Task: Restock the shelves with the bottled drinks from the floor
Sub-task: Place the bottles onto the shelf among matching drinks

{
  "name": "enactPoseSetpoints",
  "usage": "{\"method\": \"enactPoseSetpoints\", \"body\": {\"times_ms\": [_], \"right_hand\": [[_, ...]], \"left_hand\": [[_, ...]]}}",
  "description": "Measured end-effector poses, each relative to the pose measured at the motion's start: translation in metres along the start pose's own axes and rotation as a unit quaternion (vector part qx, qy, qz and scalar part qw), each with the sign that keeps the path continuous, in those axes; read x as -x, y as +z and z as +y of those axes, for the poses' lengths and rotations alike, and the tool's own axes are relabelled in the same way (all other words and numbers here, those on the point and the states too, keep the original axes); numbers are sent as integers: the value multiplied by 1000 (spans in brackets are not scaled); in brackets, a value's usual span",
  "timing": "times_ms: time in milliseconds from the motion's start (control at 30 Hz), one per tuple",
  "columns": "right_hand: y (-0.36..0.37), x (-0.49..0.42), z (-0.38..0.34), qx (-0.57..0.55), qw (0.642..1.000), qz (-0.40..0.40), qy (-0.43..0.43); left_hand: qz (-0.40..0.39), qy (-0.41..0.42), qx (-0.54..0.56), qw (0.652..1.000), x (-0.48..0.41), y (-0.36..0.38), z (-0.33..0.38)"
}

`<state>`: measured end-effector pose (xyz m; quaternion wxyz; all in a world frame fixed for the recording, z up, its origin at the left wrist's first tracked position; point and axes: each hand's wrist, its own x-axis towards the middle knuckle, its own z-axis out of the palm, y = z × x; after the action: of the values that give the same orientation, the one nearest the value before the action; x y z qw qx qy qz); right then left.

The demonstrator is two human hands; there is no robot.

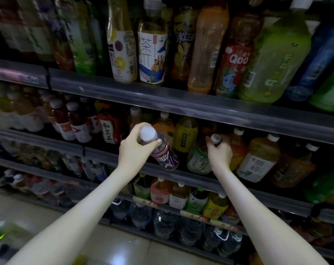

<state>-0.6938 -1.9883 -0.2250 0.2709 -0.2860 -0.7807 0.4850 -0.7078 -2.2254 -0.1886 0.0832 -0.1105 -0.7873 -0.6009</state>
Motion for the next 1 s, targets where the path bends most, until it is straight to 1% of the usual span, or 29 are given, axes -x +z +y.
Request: {"method": "enactPoseSetpoints", "body": {"times_ms": [67, 133, 167, 233, 267, 333, 367, 400, 433, 467, 500, 533, 567, 633, 700, 800, 867, 933, 1000], "right_hand": [[8, -12, -7, 52, 996, -65, -33], [13, -26, -12, 102, 986, -126, -35], [13, -32, -12, 129, 981, -143, -30], [8, -33, -8, 168, 974, -145, -38], [4, -26, -5, 161, 977, -131, -50], [-3, 2, -3, 107, 984, -116, -83], [-5, 20, -4, 82, 981, -147, -98], [-6, 40, -5, 65, 969, -213, -110], [-4, 60, -6, 59, 944, -300, -121], [-1, 79, -6, 65, 911, -385, -133], [3, 96, -5, 80, 877, -449, -151], [7, 109, -1, 95, 852, -488, -164], [10, 121, 1, 101, 841, -505, -166], [14, 139, 2, 86, 841, -514, -144], [21, 157, 0, 94, 832, -523, -160], [36, 185, -2, 72, 830, -530, -158], [51, 205, -5, 28, 837, -532, -121], [69, 224, -12, -25, 842, -536, -65], [91, 243, -26, -74, 840, -537, -18]], "left_hand": [[-2, -22, 4, 1000, 1, -2, -3], [-6, -42, 5, 999, 4, -4, -5], [-8, -49, 5, 999, 7, -5, -6], [-9, -64, 6, 998, 15, -7, -8], [-8, -74, 7, 997, 20, -8, -11], [-6, -95, 7, 995, 32, -13, -16], [-5, -107, 5, 994, 39, -16, -17], [-5, -119, 4, 993, 45, -18, -18], [-5, -131, 6, 991, 52, -21, -18], [-5, -139, 9, 990, 59, -23, -17], [-3, -148, 18, 989, 66, -25, -16], [1, -156, 31, 987, 74, -28, -15], [8, -166, 48, 985, 82, -30, -15], [23, -186, 68, 980, 99, -38, -19], [37, -205, 69, 976, 114, -51, -23], [29, -222, 64, 973, 128, -83, -31], [18, -233, 105, 967, 134, -111, -37], [-1, -244, 130, 961, 139, -142, -48], [-47, -255, 90, 962, 148, -175, -67]]}}
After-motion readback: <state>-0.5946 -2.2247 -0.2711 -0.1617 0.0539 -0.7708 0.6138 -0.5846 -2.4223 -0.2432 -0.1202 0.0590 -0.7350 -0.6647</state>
